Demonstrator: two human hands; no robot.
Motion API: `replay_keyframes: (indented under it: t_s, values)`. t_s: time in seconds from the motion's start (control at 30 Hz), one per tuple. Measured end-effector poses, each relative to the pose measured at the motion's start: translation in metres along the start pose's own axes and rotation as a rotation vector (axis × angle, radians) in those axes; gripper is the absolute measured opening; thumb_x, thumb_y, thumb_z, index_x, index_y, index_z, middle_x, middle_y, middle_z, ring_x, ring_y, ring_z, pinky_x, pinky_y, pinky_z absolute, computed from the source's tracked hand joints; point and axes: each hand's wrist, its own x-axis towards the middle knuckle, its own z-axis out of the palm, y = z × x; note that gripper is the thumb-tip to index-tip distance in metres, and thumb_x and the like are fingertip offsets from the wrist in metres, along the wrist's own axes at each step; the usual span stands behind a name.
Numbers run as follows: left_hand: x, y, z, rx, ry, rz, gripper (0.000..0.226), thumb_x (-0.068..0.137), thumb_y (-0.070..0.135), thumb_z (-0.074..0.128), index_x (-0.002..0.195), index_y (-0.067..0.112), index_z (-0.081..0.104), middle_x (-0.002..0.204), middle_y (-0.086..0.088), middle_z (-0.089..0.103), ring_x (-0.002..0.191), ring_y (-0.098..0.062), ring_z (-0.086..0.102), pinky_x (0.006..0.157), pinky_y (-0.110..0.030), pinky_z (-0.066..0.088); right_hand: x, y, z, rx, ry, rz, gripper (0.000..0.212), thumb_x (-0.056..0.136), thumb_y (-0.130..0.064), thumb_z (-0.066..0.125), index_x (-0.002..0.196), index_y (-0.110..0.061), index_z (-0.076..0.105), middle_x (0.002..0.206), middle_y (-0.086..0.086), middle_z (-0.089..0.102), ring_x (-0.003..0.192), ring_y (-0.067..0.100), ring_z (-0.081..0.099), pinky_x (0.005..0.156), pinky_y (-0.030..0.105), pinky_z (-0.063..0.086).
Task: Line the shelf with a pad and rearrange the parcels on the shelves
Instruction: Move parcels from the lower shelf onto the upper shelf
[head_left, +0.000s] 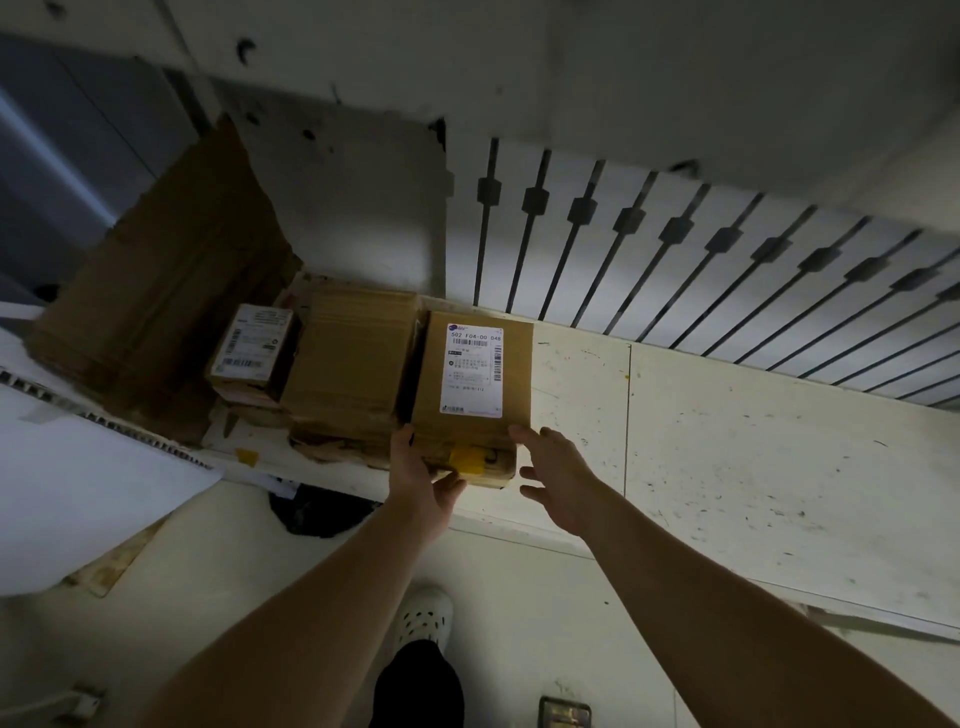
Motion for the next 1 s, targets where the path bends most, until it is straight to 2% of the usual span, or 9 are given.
replay_keyframes:
  t_s: [0.07, 0.13, 0.2, 0.3, 0.4, 0.57, 0.73, 0.87, 1.0]
  values:
    - [-0.013, 0.001, 0.001, 0.047, 0.015, -0.007, 0.049, 0.096, 0.053, 0.048, 0.136, 0.025, 0.053, 0.136, -0.014, 0.057, 0.124, -0.035, 0.054, 0.115, -0.051, 0.036, -0.014, -0.003, -0.008, 0.008, 0.02, -0.013, 0.073, 0.097, -0.036, 0.065, 0.157, -0.018, 0.028, 0.151, 0.011, 0.043, 0.132, 0.033, 0.049, 0.109, 0.048, 0.046]
    - [-0.032, 0.003, 0.007, 0.114, 0.021, -0.006, 0.056, 0.097, 0.057, 0.045, 0.144, 0.026, 0.045, 0.146, -0.013, 0.05, 0.136, -0.038, 0.045, 0.117, -0.053, 0.031, -0.032, -0.007, -0.017, 0.028, 0.037, -0.033, 0.07, 0.096, -0.036, 0.066, 0.155, -0.016, 0.034, 0.136, 0.01, 0.05, 0.124, 0.032, 0.054, 0.103, 0.046, 0.05]
    - [-0.052, 0.005, 0.014, 0.196, 0.021, -0.009, 0.062, 0.097, 0.059, 0.046, 0.149, 0.026, 0.038, 0.15, -0.012, 0.047, 0.14, -0.038, 0.042, 0.116, -0.056, 0.031, -0.053, -0.012, -0.028, 0.033, 0.046, -0.061, 0.066, 0.096, -0.037, 0.065, 0.153, -0.015, 0.038, 0.128, 0.007, 0.05, 0.118, 0.032, 0.058, 0.099, 0.045, 0.053]
    - [-0.09, 0.005, 0.023, 0.345, -0.016, -0.024, 0.062, 0.096, 0.054, 0.053, 0.145, 0.018, 0.043, 0.145, -0.012, 0.053, 0.13, -0.038, 0.052, 0.103, -0.055, 0.042, -0.093, -0.021, -0.05, 0.034, 0.039, -0.128, 0.057, 0.098, -0.038, 0.06, 0.148, -0.014, 0.045, 0.128, 0.006, 0.053, 0.11, 0.03, 0.063, 0.094, 0.044, 0.057]
    - [-0.144, -0.002, 0.038, 0.537, -0.078, 0.041, 0.043, 0.101, 0.037, 0.053, 0.134, 0.01, 0.053, 0.135, -0.014, 0.06, 0.118, -0.036, 0.059, 0.093, -0.05, 0.048, -0.143, -0.028, -0.078, 0.049, 0.02, -0.218, 0.047, 0.099, -0.037, 0.058, 0.14, -0.013, 0.053, 0.13, 0.009, 0.058, 0.105, 0.03, 0.067, 0.089, 0.041, 0.058]
    - [-0.246, -0.023, 0.063, 0.813, -0.24, 0.175, 0.034, 0.105, 0.031, 0.045, 0.125, 0.008, 0.059, 0.123, -0.015, 0.067, 0.11, -0.032, 0.064, 0.104, -0.05, 0.049, -0.233, -0.031, -0.134, 0.058, -0.004, -0.38, 0.04, 0.099, -0.037, 0.06, 0.128, -0.01, 0.062, 0.118, 0.012, 0.068, 0.101, 0.034, 0.073, 0.089, 0.044, 0.059]
    - [-0.354, -0.038, 0.097, 1.171, -0.468, 0.37, 0.03, 0.104, 0.029, 0.049, 0.113, 0.007, 0.067, 0.106, -0.014, 0.074, 0.1, -0.029, 0.071, 0.095, -0.044, 0.056, -0.321, -0.032, -0.197, 0.02, 0.018, -0.563, 0.034, 0.098, -0.035, 0.061, 0.12, -0.01, 0.066, 0.111, 0.013, 0.073, 0.1, 0.034, 0.073, 0.089, 0.043, 0.059]
    - [-0.434, -0.034, 0.129, 1.19, -0.658, 0.556, 0.031, 0.102, 0.025, 0.053, 0.107, -0.001, 0.068, 0.095, -0.018, 0.076, 0.089, -0.031, 0.075, 0.077, -0.037, 0.06, -0.378, -0.038, -0.245, 0.033, 0.072, -0.673, 0.032, 0.099, -0.035, 0.06, 0.111, -0.006, 0.07, 0.105, 0.013, 0.075, 0.094, 0.031, 0.074, 0.087, 0.041, 0.061]
    - [-0.49, -0.024, 0.163, 1.127, -0.739, 0.711, 0.028, 0.101, 0.024, 0.054, 0.103, 0.0, 0.067, 0.084, -0.016, 0.074, 0.076, -0.028, 0.074, 0.066, -0.034, 0.058, -0.421, -0.052, -0.279, 0.11, 0.153, -0.792, 0.033, 0.099, -0.035, 0.061, 0.104, -0.004, 0.07, 0.088, 0.011, 0.075, 0.083, 0.028, 0.073, 0.085, 0.041, 0.06]
